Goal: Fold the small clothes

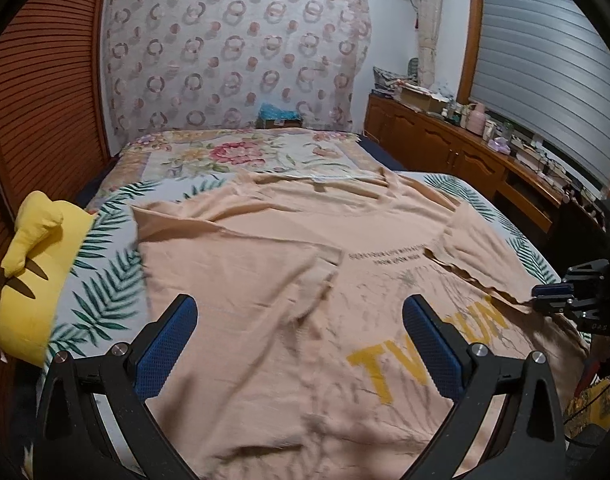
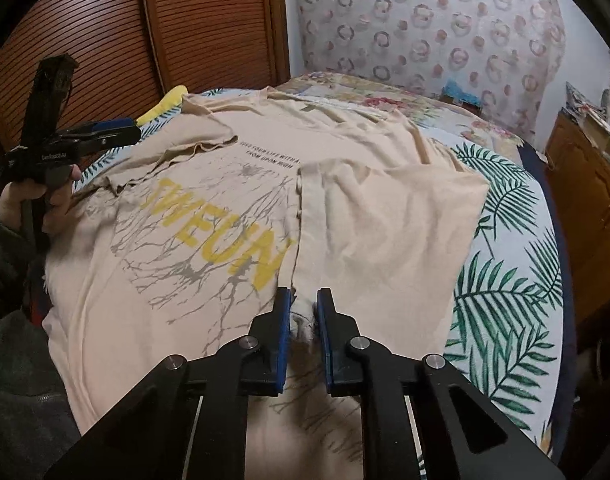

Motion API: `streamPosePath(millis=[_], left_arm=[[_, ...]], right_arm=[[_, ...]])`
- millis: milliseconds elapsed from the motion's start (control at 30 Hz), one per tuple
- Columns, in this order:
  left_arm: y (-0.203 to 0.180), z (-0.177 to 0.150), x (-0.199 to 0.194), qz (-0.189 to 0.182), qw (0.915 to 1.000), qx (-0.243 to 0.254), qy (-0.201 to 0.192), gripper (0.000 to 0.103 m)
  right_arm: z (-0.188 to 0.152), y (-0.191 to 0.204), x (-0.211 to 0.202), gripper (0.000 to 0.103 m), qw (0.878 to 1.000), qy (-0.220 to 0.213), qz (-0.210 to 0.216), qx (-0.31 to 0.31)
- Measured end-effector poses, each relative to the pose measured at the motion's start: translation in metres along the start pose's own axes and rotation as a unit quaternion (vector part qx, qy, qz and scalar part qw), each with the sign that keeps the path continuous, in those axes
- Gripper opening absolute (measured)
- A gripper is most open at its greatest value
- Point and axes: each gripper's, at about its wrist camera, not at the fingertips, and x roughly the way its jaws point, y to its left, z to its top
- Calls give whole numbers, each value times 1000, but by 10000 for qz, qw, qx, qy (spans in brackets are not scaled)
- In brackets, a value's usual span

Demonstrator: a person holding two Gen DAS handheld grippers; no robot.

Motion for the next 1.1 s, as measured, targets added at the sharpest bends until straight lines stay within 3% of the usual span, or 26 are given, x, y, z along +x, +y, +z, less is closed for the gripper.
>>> streamPosePath(millis=[33, 167, 400, 633, 733, 1100], left_arm=[[4, 2, 0, 32, 10000, -20, -15, 103], [27, 10, 2, 298, 9995, -67, -38, 103], [67, 22, 13, 592, 9982, -47, 21, 102], [107, 29, 38, 474, 9979, -320, 318, 83], [116, 31, 51, 537, 9970, -330, 447, 80], [148, 39, 94, 674, 9930, -381, 887, 77]], right_arm=[[2, -2, -1, 22, 10000, -29, -35, 9], [13, -16, 2, 56, 9998, -109, -168, 75], [37, -58, 28, 57, 9977, -141, -530, 400], [57, -95, 64, 57, 9937, -63, -913, 653], [64, -105, 79, 57, 9921, 20, -995, 767], [81, -122, 104, 57, 9875, 53, -1125, 1106]])
